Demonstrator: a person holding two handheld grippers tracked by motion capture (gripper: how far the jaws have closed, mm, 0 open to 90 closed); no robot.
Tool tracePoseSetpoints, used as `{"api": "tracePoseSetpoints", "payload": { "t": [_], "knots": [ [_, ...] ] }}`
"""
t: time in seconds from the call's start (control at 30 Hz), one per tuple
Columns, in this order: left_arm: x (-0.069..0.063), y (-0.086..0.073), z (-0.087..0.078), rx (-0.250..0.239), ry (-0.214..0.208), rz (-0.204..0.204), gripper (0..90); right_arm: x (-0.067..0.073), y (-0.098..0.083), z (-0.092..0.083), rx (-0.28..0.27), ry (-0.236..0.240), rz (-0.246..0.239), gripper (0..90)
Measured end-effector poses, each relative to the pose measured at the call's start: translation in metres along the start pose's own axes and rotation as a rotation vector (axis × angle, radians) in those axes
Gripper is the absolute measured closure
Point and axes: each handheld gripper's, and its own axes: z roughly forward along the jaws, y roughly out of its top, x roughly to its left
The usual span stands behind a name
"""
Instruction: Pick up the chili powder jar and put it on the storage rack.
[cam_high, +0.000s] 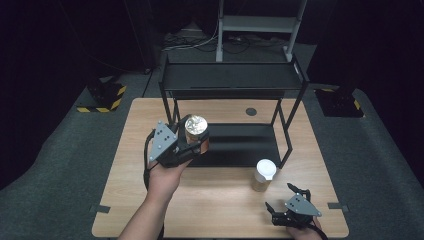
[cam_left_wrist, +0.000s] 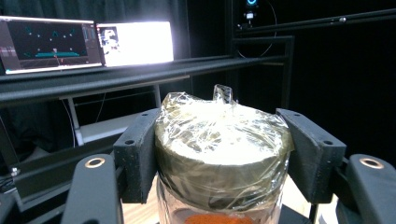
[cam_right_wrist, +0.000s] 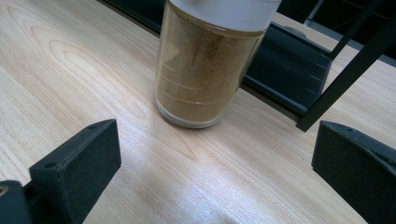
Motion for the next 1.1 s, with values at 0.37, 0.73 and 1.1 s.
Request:
{"api": "tracePoseSetpoints", "payload": {
  "t": [0.37, 0.73, 1.1],
  "knots": [
    [0.004, 0.019, 0.006, -0.029, 0.011, 0.005, 34.3, 0.0, 0.0, 0.0, -0.002, 0.0, 0.002, 0.1],
    [0.005, 0.037, 0.011, -0.058, 0.024, 0.016, 34.3, -0.001, -0.001, 0.0, -0.005, 0.002, 0.005, 0.1],
    [0.009, 0.053, 0.021, -0.071, 0.035, 0.016, 34.3, -0.001, -0.001, 0.0, -0.005, 0.002, 0.005, 0.1]
  ]
}}
